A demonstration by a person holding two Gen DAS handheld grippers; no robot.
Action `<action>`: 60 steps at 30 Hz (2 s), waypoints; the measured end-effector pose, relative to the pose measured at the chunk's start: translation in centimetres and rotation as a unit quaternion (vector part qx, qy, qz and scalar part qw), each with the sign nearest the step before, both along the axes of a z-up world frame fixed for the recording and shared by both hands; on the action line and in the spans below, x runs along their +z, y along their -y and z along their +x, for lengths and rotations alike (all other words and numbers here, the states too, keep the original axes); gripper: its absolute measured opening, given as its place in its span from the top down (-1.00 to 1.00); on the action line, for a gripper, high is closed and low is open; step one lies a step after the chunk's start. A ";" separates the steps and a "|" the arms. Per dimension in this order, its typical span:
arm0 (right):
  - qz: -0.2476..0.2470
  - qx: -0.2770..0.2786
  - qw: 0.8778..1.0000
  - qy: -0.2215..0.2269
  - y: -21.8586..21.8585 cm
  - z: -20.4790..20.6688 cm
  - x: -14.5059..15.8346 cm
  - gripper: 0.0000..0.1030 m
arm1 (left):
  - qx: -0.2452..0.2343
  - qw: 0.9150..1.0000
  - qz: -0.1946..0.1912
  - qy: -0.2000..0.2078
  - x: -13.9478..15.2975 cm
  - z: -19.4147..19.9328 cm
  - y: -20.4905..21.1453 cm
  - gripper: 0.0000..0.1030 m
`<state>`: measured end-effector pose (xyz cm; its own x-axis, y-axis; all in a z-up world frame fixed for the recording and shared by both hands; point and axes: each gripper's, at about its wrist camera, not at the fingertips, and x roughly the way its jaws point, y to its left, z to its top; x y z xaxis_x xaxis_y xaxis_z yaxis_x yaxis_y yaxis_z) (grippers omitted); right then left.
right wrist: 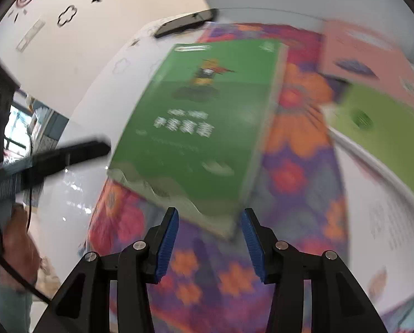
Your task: Organize books
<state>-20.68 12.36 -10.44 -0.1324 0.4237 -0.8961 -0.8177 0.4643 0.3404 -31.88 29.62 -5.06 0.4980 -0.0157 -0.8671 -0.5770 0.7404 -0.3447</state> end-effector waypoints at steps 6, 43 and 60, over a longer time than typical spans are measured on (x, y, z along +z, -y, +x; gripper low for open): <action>0.054 -0.130 0.990 0.000 7.4 7.8 3.5 0.11 | -0.082 0.996 0.008 0.025 1.0 9.2 1.9 0.34; 0.023 -0.259 0.965 0.035 15.7 13.8 1.1 0.19 | -0.156 0.985 -0.062 -0.033 -4.6 13.5 12.6 0.32; 0.000 -0.258 0.966 -0.018 29.4 4.0 -3.1 0.20 | -0.183 0.979 -0.072 -0.053 -5.8 4.8 21.7 0.32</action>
